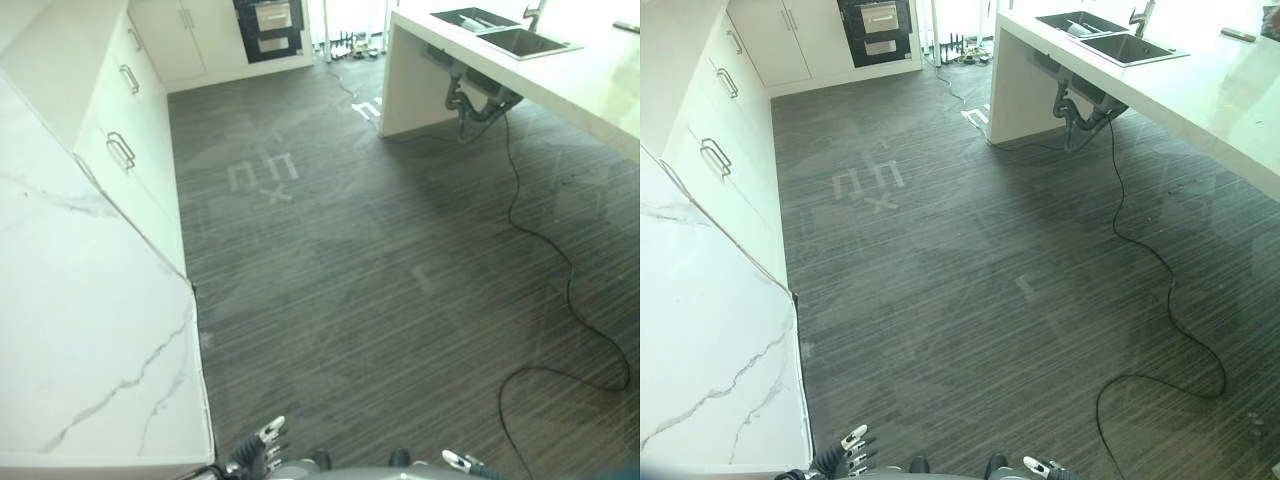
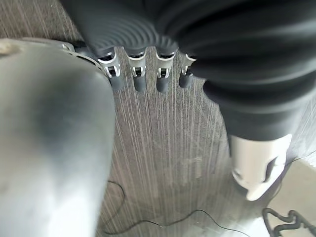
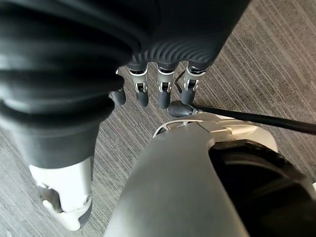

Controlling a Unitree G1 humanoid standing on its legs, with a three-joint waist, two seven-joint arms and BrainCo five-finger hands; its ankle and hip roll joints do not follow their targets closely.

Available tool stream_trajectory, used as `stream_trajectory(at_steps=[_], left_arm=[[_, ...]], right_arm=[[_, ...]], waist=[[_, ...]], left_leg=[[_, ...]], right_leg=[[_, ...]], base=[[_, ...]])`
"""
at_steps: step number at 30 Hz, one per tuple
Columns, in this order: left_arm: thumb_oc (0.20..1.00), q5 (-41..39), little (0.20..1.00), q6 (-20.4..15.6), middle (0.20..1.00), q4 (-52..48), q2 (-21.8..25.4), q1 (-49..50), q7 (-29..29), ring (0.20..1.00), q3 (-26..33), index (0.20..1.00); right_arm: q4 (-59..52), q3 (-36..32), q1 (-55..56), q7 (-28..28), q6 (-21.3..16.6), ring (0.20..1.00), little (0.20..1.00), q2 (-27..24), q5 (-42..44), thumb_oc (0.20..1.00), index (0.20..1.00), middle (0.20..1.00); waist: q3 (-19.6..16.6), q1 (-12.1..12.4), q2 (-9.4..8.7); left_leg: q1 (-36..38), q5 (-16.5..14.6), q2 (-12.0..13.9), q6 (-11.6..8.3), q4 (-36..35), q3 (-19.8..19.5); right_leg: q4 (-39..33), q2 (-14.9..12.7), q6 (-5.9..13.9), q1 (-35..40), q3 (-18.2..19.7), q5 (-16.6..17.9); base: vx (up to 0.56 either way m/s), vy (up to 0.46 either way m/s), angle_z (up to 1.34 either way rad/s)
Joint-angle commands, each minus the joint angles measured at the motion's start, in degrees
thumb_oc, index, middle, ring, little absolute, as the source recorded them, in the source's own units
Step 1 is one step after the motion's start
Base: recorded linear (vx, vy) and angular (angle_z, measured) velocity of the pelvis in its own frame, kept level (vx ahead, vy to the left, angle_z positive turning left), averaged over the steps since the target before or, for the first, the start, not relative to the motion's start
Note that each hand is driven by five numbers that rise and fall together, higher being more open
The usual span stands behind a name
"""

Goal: Place the dishes in the dishwasher.

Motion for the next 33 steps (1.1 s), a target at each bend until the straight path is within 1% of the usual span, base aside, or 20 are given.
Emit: stream_trajectory(at_steps=[1,2,3,5,6,7,9,11,12,13,14,15,17,19,22,24,27,30,33], left_arm=[[1.000,-1.6,1.000,-0.9,1.000,0.0,-2.3,-1.8,1.5,1.000,-1.6,1.000],[1.000,-1.8,1.000,-0.5,1.000,-1.4,-1.8,-2.0,1.4,1.000,-1.7,1.000],[1.000,-2.1,1.000,0.1,1.000,-1.6,-1.6,-2.2,2.6,1.000,-1.6,1.000],[1.000,-1.5,1.000,-1.1,1.000,-1.3,-1.5,-2.2,4.2,1.000,-1.5,1.000],[1.000,-1.3,1.000,-2.2,1.000,-1.0,-1.6,-2.2,5.0,1.000,-1.4,1.000],[1.000,-2.5,1.000,-3.7,1.000,-0.9,-1.7,-2.3,5.1,1.000,-1.3,1.000],[1.000,-7.4,1.000,-5.4,1.000,-2.6,-1.9,-2.3,5.7,1.000,-0.5,1.000],[1.000,-9.0,1.000,-6.3,1.000,-5.0,-1.9,-2.1,7.7,1.000,0.5,1.000],[1.000,-8.4,1.000,-7.3,1.000,-6.0,-1.7,-2.2,8.8,1.000,0.9,1.000],[1.000,-5.1,1.000,-10.1,1.000,-7.3,-1.3,-2.6,10.5,1.000,0.9,1.000],[1.000,-3.2,1.000,-11.2,1.000,-7.5,-1.2,-2.7,11.6,1.000,0.8,1.000],[1.000,-1.4,1.000,-11.3,1.000,-7.9,-0.9,-3.0,13.4,1.000,0.5,1.000],[1.000,4.6,1.000,-12.1,1.000,-8.2,-0.3,-3.6,20.3,1.000,-0.3,1.000],[1.000,6.9,1.000,-14.4,1.000,-9.2,0.6,-5.1,23.3,1.000,-1.2,1.000],[1.000,8.8,1.000,-15.3,1.000,-12.0,0.8,-5.2,25.9,1.000,-1.3,1.000],[1.000,7.6,1.000,-17.2,1.000,-16.6,1.8,-4.2,26.7,1.000,-0.3,1.000],[1.000,5.9,1.000,-17.9,1.000,-22.2,2.4,-2.3,25.3,1.000,0.5,1.000],[1.000,4.9,1.000,-18.2,1.000,-25.8,2.7,-1.0,24.4,1.000,0.8,1.000],[1.000,1.9,1.000,-18.7,1.000,-29.1,3.0,-0.4,23.1,1.000,1.0,1.000]], right_arm=[[1.7,-0.1,-4.3,1.4,-1.6,1.000,1.000,-1.7,0.3,1.000,1.000,1.000],[1.4,-0.1,-4.7,2.4,-2.2,1.000,1.000,-2.2,1.1,1.000,1.000,1.000],[1.1,-0.2,-4.8,3.1,-3.0,1.000,1.000,-2.4,1.9,1.000,1.000,1.000],[0.5,0.0,-5.0,3.5,-3.9,1.000,1.000,-2.5,3.0,1.000,1.000,1.000],[-0.2,0.1,-5.1,3.5,-5.0,1.000,1.000,-2.4,3.5,1.000,1.000,1.000],[-1.0,0.3,-5.3,3.6,-6.3,1.000,1.000,-2.3,4.1,1.000,1.000,1.000],[-4.5,0.9,-5.2,3.1,-7.5,1.000,1.000,-2.5,5.2,1.000,1.000,1.000],[-7.4,1.2,-4.9,2.3,-8.7,1.000,1.000,-3.0,3.1,1.000,1.000,1.000],[-8.3,1.5,-4.9,2.3,-9.7,1.000,1.000,-3.1,2.2,1.000,1.000,1.000],[-9.9,2.3,-5.1,2.0,-11.6,1.000,1.000,-3.5,3.0,1.000,1.000,1.000],[-10.3,2.4,-5.2,2.1,-12.2,1.000,1.000,-3.6,3.4,1.000,1.000,1.000],[-10.9,2.6,-5.3,2.2,-12.9,1.000,1.000,-3.8,4.1,1.000,1.000,1.000],[-12.8,3.2,-5.5,3.1,-14.1,1.000,1.000,-4.2,6.1,1.000,1.000,1.000],[-17.2,4.4,-5.5,2.5,-15.0,1.000,1.000,-4.1,7.3,1.000,1.000,1.000],[-21.3,4.6,-4.9,1.6,-15.4,1.000,1.000,-4.2,7.0,1.000,1.000,1.000],[-26.1,4.3,-3.7,1.5,-16.0,1.000,1.000,-4.0,9.4,1.000,1.000,1.000],[-30.4,3.4,-2.1,1.7,-17.0,1.000,1.000,-3.5,10.5,1.000,1.000,1.000],[-33.5,2.7,-0.8,1.8,-16.7,1.000,1.000,-3.2,10.2,1.000,1.000,1.000],[-35.4,2.4,0.0,2.2,-16.7,1.000,1.000,-3.6,10.5,1.000,1.000,1.000]], waist=[[-1.1,0.2,1.33],[-1.2,0.3,1.50],[-1.2,0.2,1.64],[-1.1,0.2,1.74],[-1.2,0.2,1.78],[-1.2,0.1,1.82],[-1.2,-0.1,1.94],[-1.3,-0.2,1.99],[-1.2,-0.1,1.97],[-1.2,0.0,1.85],[-1.2,0.1,1.84],[-1.3,0.0,1.84],[-1.5,-0.1,1.84],[-2.0,-0.7,1.77],[-2.1,-0.9,1.84],[-2.1,-1.0,1.73],[-2.1,-1.1,1.52],[-2.1,-1.4,1.34],[-1.9,-1.8,1.31]], left_leg=[[1.0,-5.4,2.5,-2.23,0.9,4.4],[0.8,-5.3,2.6,-2.35,1.0,4.4],[0.8,-5.2,2.6,-2.36,1.0,4.3],[0.7,-5.1,2.6,-2.37,1.1,4.2],[0.7,-5.0,2.6,-2.41,1.2,4.2],[0.8,-5.0,2.6,-2.41,1.2,4.1],[0.8,-5.1,2.6,-2.45,1.1,4.1],[0.6,-5.1,2.6,-2.49,1.3,4.1],[0.5,-5.0,2.6,-2.49,1.4,4.0],[0.7,-5.0,2.5,-2.47,1.6,3.8],[0.8,-5.0,2.5,-2.47,1.6,3.7],[0.9,-5.0,2.5,-2.48,1.6,3.7],[1.0,-5.0,2.6,-2.57,1.6,3.8],[1.1,-4.9,2.8,-2.72,1.7,4.4],[1.0,-5.0,2.9,-2.85,1.9,4.6],[1.0,-5.0,3.1,-2.93,2.2,4.8],[1.0,-5.1,3.4,-3.00,2.5,5.1],[1.1,-5.1,3.6,-3.16,2.6,5.6],[1.0,-5.0,4.0,-3.46,3.2,6.0]], right_leg=[[2.9,-2.4,4.19,1.0,1.1,-6.1],[2.9,-2.5,4.19,0.8,1.2,-6.1],[2.9,-2.5,4.17,0.8,1.2,-6.1],[3.0,-2.5,4.15,0.8,1.2,-6.1],[3.0,-2.5,4.09,0.8,1.3,-6.1],[3.0,-2.5,4.03,0.8,1.4,-6.1],[3.0,-2.5,3.96,0.8,1.5,-6.3],[3.2,-2.6,3.86,0.6,1.7,-6.3],[3.3,-2.6,3.72,0.6,1.7,-6.3],[3.3,-2.5,3.53,0.9,1.7,-6.4],[3.3,-2.5,3.52,1.0,1.7,-6.4],[3.2,-2.5,3.50,1.2,1.7,-6.4],[3.3,-2.4,3.55,1.2,1.8,-6.6],[3.5,-2.4,3.44,1.3,1.8,-6.7],[3.5,-2.5,3.40,1.2,1.8,-6.8],[3.4,-2.4,3.29,1.3,1.9,-6.7],[3.1,-2.2,3.13,1.4,2.3,-6.6],[2.8,-1.9,3.03,1.5,2.5,-6.3],[2.6,-1.4,2.64,1.6,3.1,-6.3]], base=[[0.00,0.000,0.00],[-0.03,-0.016,0.00],[-0.04,-0.021,0.00],[0.00,0.000,0.00],[0.00,0.000,0.00],[0.00,0.000,0.00],[0.00,0.000,0.00],[-0.02,0.005,0.00],[-0.03,-0.005,0.00],[0.00,0.000,0.00],[0.00,0.000,0.00],[0.00,0.000,0.00],[0.00,0.000,0.00],[0.04,0.000,-0.01],[0.00,0.000,0.00],[0.01,-0.019,-0.01],[0.03,-0.050,-0.02],[0.02,-0.049,-0.09],[0.02,-0.061,-0.13]])
